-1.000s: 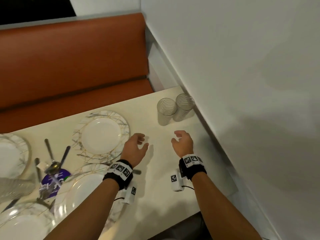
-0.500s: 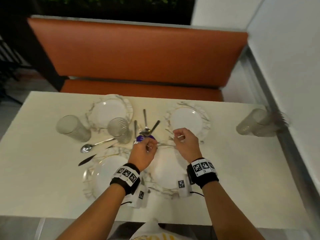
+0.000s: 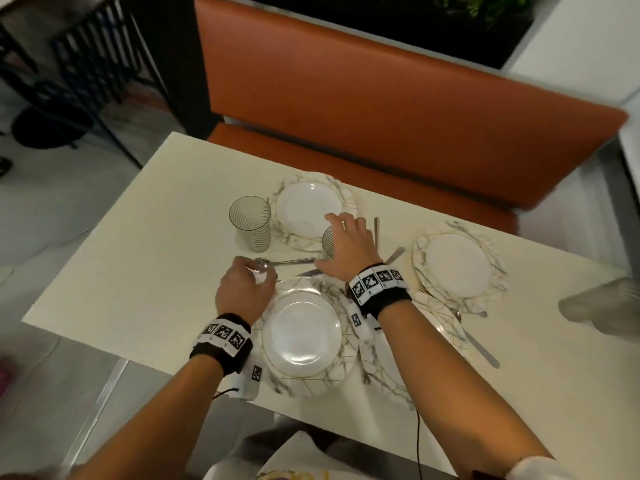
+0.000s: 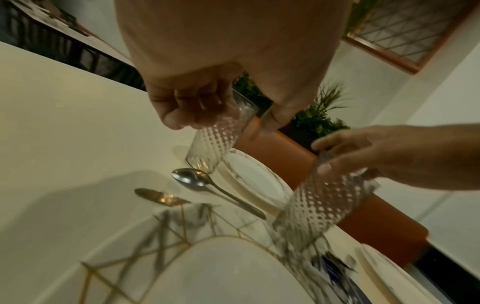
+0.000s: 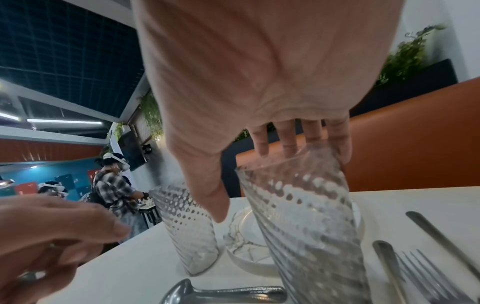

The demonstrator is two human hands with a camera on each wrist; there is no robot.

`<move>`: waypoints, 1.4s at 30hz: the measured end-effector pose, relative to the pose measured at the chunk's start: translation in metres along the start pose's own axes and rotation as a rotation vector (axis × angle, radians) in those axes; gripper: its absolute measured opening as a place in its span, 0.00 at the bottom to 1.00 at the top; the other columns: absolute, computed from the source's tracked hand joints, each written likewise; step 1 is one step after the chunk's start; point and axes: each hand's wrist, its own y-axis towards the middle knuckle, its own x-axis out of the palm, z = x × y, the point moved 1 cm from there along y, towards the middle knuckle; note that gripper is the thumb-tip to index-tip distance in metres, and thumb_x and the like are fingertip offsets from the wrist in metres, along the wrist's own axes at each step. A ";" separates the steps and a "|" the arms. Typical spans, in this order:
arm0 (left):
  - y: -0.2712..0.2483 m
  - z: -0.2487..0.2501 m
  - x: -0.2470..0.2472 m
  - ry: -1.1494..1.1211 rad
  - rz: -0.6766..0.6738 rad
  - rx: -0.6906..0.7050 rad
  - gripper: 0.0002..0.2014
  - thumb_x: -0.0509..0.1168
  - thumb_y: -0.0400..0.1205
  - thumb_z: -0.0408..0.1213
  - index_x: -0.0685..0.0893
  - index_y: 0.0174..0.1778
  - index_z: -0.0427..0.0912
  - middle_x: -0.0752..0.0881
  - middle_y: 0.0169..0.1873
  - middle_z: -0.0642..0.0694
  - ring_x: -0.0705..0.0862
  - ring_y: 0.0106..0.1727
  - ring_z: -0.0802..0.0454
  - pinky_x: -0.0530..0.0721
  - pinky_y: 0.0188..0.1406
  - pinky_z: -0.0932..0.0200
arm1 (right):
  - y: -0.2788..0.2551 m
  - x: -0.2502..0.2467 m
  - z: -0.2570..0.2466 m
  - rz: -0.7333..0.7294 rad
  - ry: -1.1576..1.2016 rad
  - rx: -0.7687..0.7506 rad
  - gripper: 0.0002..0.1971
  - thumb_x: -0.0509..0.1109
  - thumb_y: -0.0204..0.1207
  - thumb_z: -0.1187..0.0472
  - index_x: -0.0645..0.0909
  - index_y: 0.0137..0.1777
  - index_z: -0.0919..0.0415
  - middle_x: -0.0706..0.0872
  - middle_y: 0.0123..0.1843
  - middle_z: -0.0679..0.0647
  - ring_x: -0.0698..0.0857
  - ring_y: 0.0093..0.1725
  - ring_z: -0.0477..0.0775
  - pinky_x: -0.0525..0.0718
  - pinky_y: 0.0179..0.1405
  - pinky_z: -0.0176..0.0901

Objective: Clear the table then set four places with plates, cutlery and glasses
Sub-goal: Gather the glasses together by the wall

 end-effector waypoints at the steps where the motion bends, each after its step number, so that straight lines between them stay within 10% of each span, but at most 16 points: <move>1: 0.005 -0.003 -0.005 -0.034 0.030 -0.017 0.24 0.74 0.78 0.57 0.78 0.60 0.45 0.86 0.46 0.50 0.85 0.48 0.46 0.80 0.46 0.52 | 0.003 0.003 -0.001 -0.019 -0.014 0.005 0.46 0.76 0.66 0.45 0.61 0.83 0.52 0.68 0.80 0.57 0.67 0.76 0.64 0.73 0.75 0.63; 10: 0.082 0.012 -0.009 -0.109 -0.055 -0.009 0.62 0.85 0.67 0.58 0.55 0.88 0.37 0.66 0.84 0.39 0.69 0.84 0.42 0.74 0.81 0.41 | 0.002 0.006 0.012 0.047 -0.037 0.017 0.34 0.75 0.71 0.52 0.69 0.77 0.53 0.72 0.74 0.59 0.70 0.73 0.64 0.77 0.71 0.61; 17: 0.098 0.019 0.011 -0.085 -0.010 0.085 0.44 0.83 0.70 0.58 0.73 0.78 0.44 0.82 0.71 0.45 0.81 0.72 0.41 0.81 0.69 0.46 | -0.014 0.000 0.025 0.065 0.077 0.052 0.35 0.77 0.70 0.53 0.68 0.77 0.51 0.71 0.72 0.59 0.70 0.71 0.63 0.78 0.70 0.61; 25: 0.023 0.072 0.049 -0.240 0.164 0.272 0.40 0.82 0.72 0.54 0.74 0.75 0.42 0.77 0.66 0.44 0.78 0.66 0.46 0.78 0.62 0.53 | -0.083 -0.019 0.091 0.274 0.583 0.183 0.38 0.82 0.68 0.51 0.67 0.76 0.49 0.70 0.71 0.51 0.72 0.71 0.54 0.81 0.71 0.52; 33: -0.102 0.191 0.175 -0.308 -0.269 0.496 0.42 0.83 0.72 0.56 0.72 0.76 0.45 0.76 0.67 0.48 0.78 0.66 0.52 0.80 0.62 0.63 | -0.221 -0.049 0.242 0.591 0.669 0.467 0.36 0.83 0.63 0.46 0.73 0.70 0.40 0.72 0.63 0.46 0.79 0.64 0.56 0.82 0.68 0.59; 42: -0.231 0.271 0.320 -0.250 -0.642 0.610 0.40 0.84 0.71 0.52 0.74 0.76 0.48 0.78 0.68 0.50 0.79 0.68 0.52 0.89 0.59 0.47 | -0.337 -0.049 0.389 0.682 0.500 0.772 0.39 0.84 0.63 0.49 0.71 0.73 0.47 0.73 0.66 0.51 0.72 0.65 0.55 0.79 0.67 0.54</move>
